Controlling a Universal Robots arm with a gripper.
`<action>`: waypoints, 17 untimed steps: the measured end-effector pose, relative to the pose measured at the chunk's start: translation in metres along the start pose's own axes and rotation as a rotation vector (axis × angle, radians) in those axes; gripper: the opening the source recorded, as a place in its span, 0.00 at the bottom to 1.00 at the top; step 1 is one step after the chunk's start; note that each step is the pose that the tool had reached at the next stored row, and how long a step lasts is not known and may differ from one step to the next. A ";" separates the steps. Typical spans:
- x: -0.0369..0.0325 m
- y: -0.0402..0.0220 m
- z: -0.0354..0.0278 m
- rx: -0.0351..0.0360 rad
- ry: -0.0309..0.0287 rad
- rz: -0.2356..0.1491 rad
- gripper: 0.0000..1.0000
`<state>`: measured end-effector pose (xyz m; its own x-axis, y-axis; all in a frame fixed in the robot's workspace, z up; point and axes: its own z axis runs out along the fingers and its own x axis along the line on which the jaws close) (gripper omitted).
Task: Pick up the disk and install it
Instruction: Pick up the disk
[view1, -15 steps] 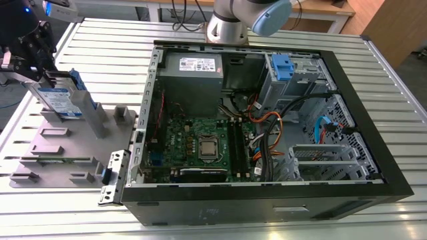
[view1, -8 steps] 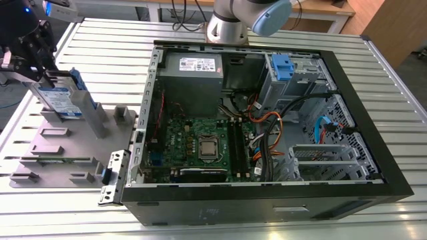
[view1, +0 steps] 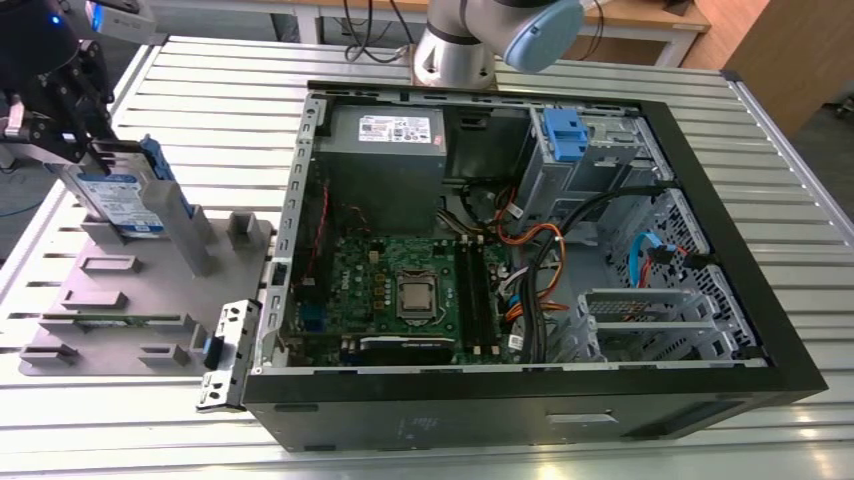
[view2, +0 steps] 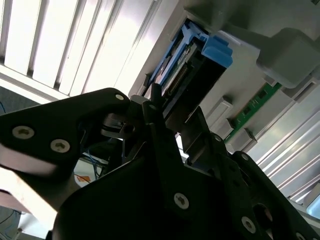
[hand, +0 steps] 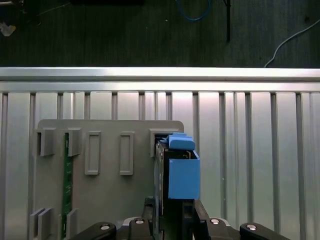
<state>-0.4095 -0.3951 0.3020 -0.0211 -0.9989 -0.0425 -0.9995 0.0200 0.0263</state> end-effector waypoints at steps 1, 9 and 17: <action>-0.0005 0.0000 0.0001 -0.0001 0.0001 -0.001 0.42; -0.0019 0.0000 0.0003 -0.0004 0.0002 -0.005 0.42; -0.0019 0.0000 0.0003 -0.0003 0.0003 -0.005 0.40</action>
<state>-0.4094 -0.3931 0.3017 -0.0157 -0.9990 -0.0424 -0.9995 0.0146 0.0264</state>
